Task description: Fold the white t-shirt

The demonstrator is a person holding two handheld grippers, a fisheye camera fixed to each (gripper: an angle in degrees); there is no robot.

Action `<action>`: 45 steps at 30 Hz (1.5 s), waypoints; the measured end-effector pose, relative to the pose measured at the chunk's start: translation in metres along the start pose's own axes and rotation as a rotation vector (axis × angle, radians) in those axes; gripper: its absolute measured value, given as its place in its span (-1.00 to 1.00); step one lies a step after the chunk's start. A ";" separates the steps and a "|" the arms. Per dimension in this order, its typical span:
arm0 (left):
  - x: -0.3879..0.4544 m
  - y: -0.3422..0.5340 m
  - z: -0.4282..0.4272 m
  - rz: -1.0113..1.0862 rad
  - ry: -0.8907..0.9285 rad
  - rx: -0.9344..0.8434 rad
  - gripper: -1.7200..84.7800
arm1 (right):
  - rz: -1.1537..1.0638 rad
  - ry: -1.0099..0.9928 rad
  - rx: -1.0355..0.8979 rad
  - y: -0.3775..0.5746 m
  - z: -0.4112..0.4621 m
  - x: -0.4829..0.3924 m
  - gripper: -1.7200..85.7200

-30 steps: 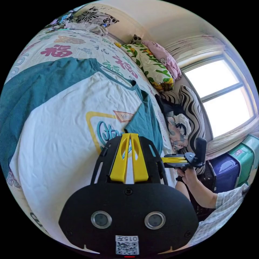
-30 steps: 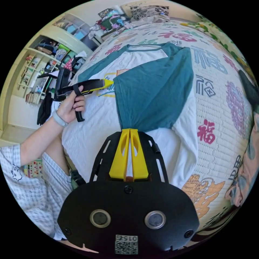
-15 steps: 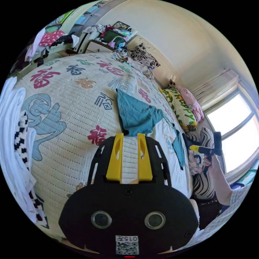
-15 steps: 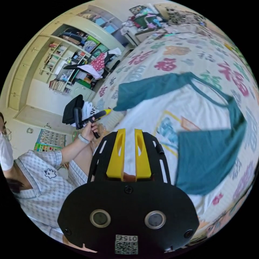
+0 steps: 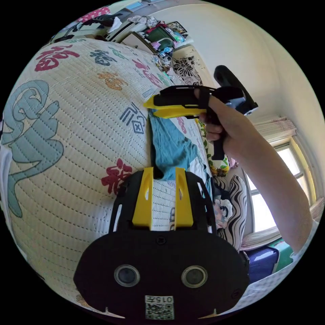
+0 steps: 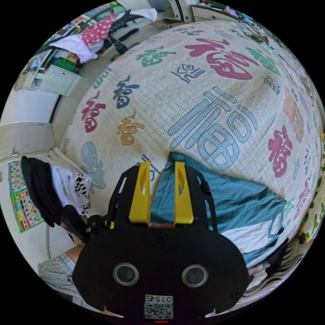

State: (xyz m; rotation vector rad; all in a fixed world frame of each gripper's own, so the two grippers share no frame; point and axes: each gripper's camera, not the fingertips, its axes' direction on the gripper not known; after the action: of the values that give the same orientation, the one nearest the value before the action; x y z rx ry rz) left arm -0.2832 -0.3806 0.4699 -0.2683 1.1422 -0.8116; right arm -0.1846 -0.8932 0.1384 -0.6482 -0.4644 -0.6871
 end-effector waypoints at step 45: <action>0.265 0.092 0.152 0.770 -0.165 -0.411 -0.95 | 0.381 -0.505 0.558 0.418 0.002 0.352 -0.82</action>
State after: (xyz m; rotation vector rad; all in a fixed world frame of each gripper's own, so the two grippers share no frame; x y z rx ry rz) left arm -0.0632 -0.5308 0.2951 -0.2032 1.1262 0.1256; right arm 0.3512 -0.7950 0.1836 -0.3531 -0.9295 -0.0076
